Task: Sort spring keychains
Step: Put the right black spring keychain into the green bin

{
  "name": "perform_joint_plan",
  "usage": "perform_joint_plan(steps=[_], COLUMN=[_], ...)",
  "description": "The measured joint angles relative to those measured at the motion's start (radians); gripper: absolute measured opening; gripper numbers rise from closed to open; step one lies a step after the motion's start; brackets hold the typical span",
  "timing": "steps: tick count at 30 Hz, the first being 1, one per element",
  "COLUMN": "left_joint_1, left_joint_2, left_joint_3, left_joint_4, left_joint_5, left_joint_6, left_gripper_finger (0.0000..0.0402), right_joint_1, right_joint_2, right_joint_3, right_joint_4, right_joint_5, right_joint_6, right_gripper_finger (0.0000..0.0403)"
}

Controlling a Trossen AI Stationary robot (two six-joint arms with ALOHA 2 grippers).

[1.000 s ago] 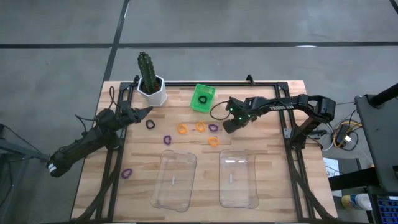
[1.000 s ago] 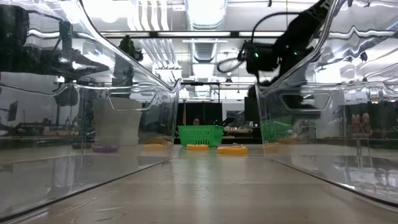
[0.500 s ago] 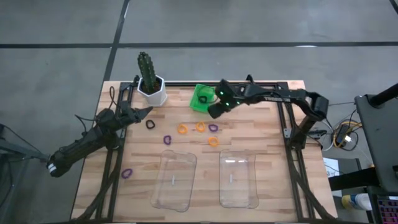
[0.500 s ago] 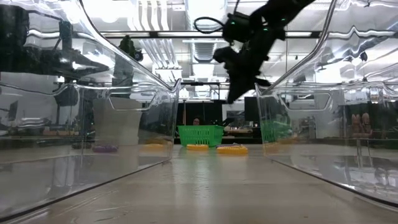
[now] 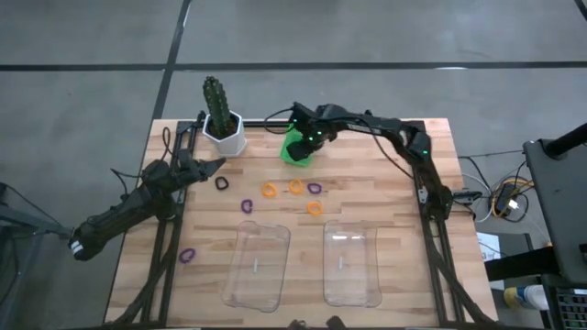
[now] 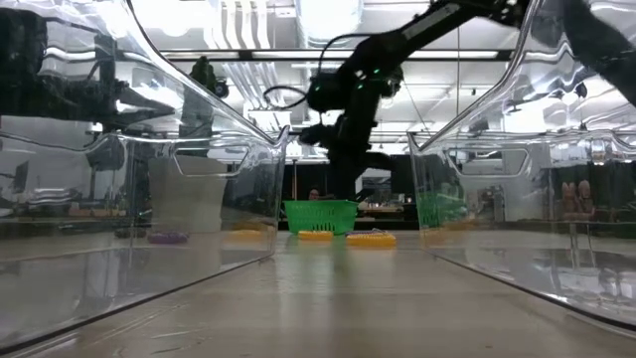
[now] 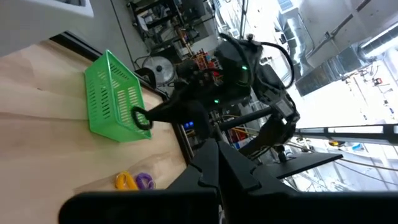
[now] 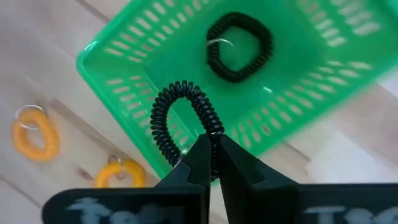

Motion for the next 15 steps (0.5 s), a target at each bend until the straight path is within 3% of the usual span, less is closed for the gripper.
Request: perform_joint_plan(steps=[9,15], left_joint_1=[0.0,0.0], left_joint_2=[0.0,0.001], left_joint_3=[0.0,0.0], left_joint_4=[0.0,0.0], left_joint_5=[-0.001,-0.002], left_joint_6=[-0.023,-0.024], left_gripper_finger=[0.0,0.0], right_joint_1=[-0.002,-0.017], right_joint_2=[0.183,0.223], right_joint_3=[0.3,0.342], right_joint_4=[-0.162,-0.216], right_joint_5=[0.036,0.051], right_joint_6=[-0.057,-0.068], right_gripper_finger=[0.0013,0.0031])
